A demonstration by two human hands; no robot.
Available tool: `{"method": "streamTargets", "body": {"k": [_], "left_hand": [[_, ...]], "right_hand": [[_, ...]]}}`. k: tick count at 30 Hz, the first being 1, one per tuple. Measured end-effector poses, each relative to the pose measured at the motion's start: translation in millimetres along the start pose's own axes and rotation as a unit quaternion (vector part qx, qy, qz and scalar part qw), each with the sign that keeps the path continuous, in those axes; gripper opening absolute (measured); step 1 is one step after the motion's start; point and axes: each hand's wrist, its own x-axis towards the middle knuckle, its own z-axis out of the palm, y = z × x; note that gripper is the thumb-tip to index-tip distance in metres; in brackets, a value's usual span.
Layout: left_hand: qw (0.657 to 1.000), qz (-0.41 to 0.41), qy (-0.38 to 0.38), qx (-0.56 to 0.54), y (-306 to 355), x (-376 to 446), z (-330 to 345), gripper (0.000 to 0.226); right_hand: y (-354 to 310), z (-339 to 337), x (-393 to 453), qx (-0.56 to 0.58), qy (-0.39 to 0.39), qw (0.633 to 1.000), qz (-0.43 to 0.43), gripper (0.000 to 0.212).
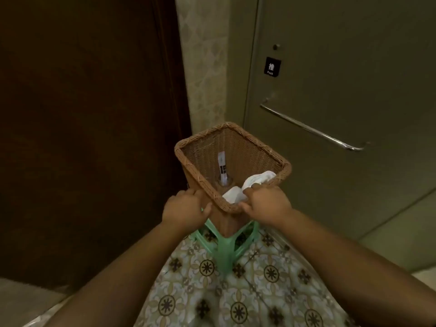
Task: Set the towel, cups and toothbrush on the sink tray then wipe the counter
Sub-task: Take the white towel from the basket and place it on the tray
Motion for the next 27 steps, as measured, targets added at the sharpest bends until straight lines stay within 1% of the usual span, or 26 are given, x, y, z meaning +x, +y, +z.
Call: {"method": "streamTargets", "body": {"k": [2, 6, 10, 12, 15, 18, 21, 23, 27], "left_hand": [[1.000, -0.014, -0.020, -0.019, -4.8, 19.7, 10.6, 0.057], [0.999, -0.011, -0.037, -0.025, -5.6, 52.7, 29.8, 0.054], [0.998, -0.031, -0.032, -0.054, 1.1, 79.9, 48.1, 0.050], [0.995, -0.055, -0.024, -0.083, 4.6, 90.4, 59.1, 0.051], [0.988, -0.119, -0.007, -0.101, 14.6, 100.8, 74.1, 0.054], [0.971, -0.201, 0.013, -0.128, 34.0, 108.2, 83.4, 0.060], [0.941, -0.293, 0.014, -0.170, 61.4, 116.1, 90.3, 0.074], [0.916, -0.353, 0.016, -0.189, 79.3, 119.4, 93.2, 0.081], [0.877, -0.431, 0.012, -0.214, 99.8, 129.2, 99.5, 0.087]], "right_hand": [[9.1, 7.4, 22.8, 0.030, -0.023, 0.999, -0.010, 0.045], [30.2, 15.4, 69.7, 0.062, -0.064, 0.995, -0.034, 0.046], [55.6, 25.7, 119.8, 0.063, -0.096, 0.989, -0.089, 0.041], [65.7, 29.9, 150.0, 0.067, -0.106, 0.985, -0.118, 0.038], [76.5, 42.1, 202.6, 0.072, -0.148, 0.970, -0.180, 0.033], [81.0, 64.2, 260.3, 0.084, -0.177, 0.949, -0.245, 0.028], [83.2, 93.9, 299.4, 0.050, -0.243, 0.919, -0.307, 0.026], [83.2, 116.5, 316.9, 0.042, -0.270, 0.907, -0.321, 0.024], [83.6, 166.5, 338.8, 0.030, -0.304, 0.891, -0.336, 0.026]]}}
